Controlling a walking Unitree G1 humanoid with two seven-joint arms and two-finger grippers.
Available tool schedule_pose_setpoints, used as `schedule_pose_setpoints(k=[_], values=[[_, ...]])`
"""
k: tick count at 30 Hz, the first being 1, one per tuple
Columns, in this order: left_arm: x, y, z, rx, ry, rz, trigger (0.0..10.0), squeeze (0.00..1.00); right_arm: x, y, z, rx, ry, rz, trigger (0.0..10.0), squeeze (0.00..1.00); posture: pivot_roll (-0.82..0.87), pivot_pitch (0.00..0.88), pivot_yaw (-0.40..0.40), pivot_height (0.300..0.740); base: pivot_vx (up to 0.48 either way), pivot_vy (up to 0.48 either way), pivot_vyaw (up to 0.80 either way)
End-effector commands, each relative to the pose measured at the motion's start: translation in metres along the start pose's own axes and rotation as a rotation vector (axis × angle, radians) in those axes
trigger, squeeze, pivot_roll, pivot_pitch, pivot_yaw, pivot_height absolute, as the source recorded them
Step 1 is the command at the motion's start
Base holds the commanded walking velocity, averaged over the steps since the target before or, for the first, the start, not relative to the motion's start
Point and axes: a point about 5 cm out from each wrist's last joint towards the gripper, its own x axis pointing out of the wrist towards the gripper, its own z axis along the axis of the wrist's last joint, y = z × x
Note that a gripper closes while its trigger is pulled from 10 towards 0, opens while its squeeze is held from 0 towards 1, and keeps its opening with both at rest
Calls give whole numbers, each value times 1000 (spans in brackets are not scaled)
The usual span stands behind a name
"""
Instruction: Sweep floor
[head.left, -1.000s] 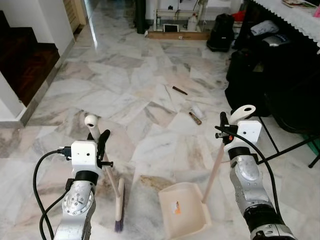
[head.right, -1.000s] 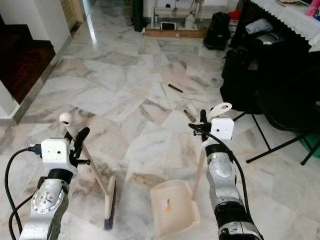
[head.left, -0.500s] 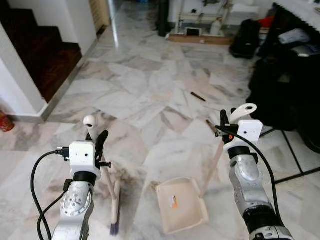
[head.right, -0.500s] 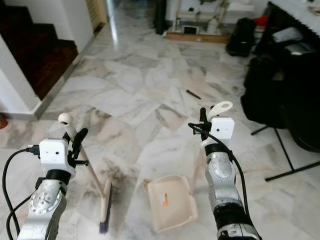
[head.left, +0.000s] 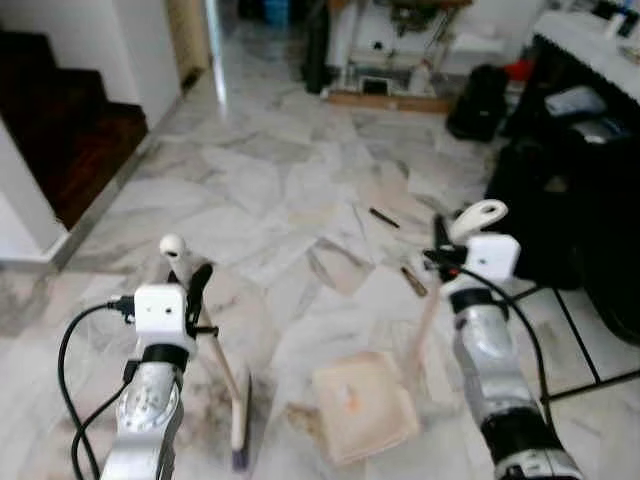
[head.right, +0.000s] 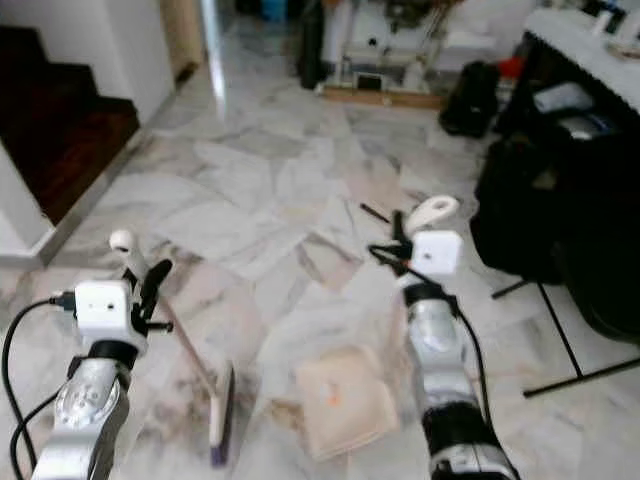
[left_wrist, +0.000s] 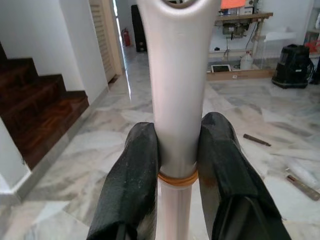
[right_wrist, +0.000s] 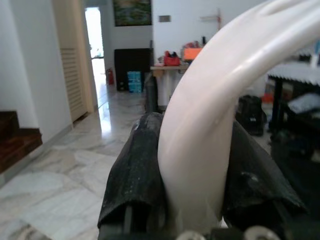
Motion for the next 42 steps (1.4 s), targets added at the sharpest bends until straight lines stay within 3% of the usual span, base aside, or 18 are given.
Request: schedule_pose_setpoints(k=[1,33,42], values=[[4,0,11,3,-53,8,10000,0,4,-11,8,-29,-28,-23,10000,0,-11,33,-30,740,349,0,0],[3,1,10,5,-51,20,10000,0,8,-6,12,-2,-30,-21,10000,0,-11,55,-24,740,348,0,0],[1,2,10,10,-50,19,10000,0,7,-3,11,-1,-33,-4,10000,0,-7,28,-23,740,349,0,-388]])
